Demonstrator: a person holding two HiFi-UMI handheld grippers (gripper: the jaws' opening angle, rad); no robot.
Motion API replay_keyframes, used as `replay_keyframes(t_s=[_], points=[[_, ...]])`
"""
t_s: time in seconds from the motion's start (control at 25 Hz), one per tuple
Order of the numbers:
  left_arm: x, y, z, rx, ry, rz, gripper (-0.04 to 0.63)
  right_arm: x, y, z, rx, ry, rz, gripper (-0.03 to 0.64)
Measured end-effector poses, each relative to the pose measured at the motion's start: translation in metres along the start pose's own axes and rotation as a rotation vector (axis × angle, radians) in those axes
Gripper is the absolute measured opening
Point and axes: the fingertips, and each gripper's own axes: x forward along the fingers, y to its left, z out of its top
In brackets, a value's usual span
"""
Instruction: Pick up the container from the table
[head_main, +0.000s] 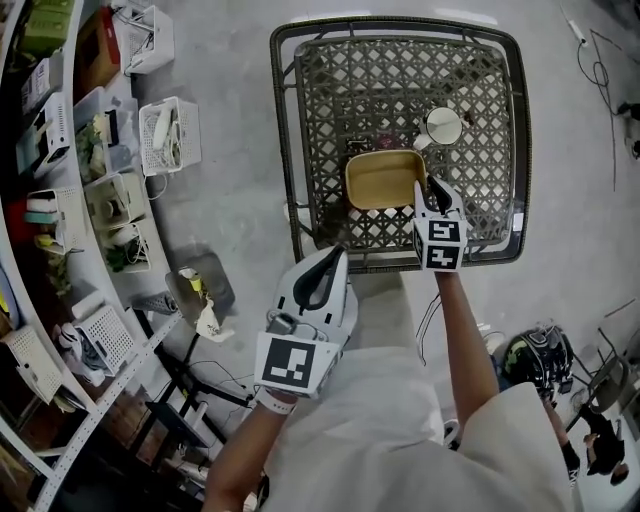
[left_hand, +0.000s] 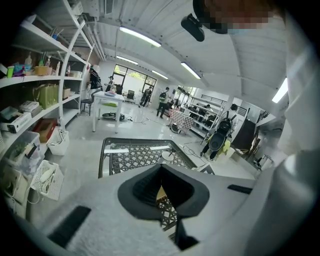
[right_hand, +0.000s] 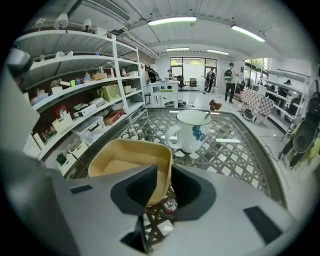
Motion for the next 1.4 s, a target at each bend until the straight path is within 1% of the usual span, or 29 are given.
replay_keyframes(t_s=[0.16, 0.24, 0.32, 0.44, 0.6, 0.84, 1.12, 1.4], points=[[0.004, -0.004, 0.004, -0.026, 0.005, -0.002, 0.023, 0.015, -0.008, -0.007, 0.006, 0.033, -0.007, 0.092], [0.004, -0.006, 0.007, -0.039, 0.006, -0.002, 0.023, 0.018, -0.013, -0.007, 0.024, 0.039, -0.026, 0.078], [0.003, -0.007, 0.008, -0.046, 0.009, 0.000, 0.023, 0.019, -0.015, -0.010, 0.041, 0.050, -0.038, 0.044], [0.003, -0.008, 0.008, -0.041, 0.017, 0.001, 0.023, 0.022, -0.013, -0.011, 0.036, 0.055, -0.025, 0.032], [0.005, -0.014, 0.020, -0.014, 0.005, -0.012, 0.023, 0.021, -0.012, -0.007, 0.060, 0.036, 0.007, 0.028], [0.000, -0.025, 0.036, 0.025, -0.008, -0.032, 0.023, 0.006, -0.007, 0.001, 0.059, 0.007, 0.033, 0.026], [-0.007, -0.034, 0.051, 0.065, -0.021, -0.046, 0.023, -0.026, -0.001, 0.023, 0.004, -0.048, 0.062, 0.026], [-0.022, -0.034, 0.066, 0.081, -0.044, -0.035, 0.023, -0.067, 0.011, 0.055, -0.013, -0.134, 0.078, 0.026]])
